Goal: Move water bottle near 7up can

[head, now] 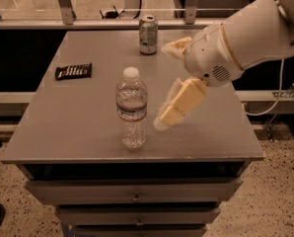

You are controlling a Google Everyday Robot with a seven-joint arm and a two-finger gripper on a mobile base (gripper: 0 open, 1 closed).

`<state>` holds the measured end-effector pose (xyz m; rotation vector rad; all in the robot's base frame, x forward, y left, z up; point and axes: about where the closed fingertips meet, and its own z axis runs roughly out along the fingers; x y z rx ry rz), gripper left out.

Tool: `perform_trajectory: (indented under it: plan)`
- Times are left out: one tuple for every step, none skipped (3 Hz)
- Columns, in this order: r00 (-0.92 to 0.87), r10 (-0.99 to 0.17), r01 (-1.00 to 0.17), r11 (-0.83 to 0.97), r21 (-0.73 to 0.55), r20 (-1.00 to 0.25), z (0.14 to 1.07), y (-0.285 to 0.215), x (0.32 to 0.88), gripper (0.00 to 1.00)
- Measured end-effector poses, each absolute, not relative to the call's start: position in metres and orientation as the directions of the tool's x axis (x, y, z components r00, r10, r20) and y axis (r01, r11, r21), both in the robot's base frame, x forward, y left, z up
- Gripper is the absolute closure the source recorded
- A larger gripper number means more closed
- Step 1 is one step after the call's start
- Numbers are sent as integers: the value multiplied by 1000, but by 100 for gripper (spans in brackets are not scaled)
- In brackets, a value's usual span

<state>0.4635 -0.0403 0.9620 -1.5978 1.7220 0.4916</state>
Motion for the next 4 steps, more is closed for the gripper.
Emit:
perform_trajectory:
  plan:
    - [21,-613,-978,151,-144,-790,956,-14,467,0]
    - [5,-556,-987,132,-95,-831,952,9,460,0]
    - [-20,-508,-992,120,-48,-861,947,23,451,16]
    - [-42,-473,-993,119,-17,-880,941,29,445,39]
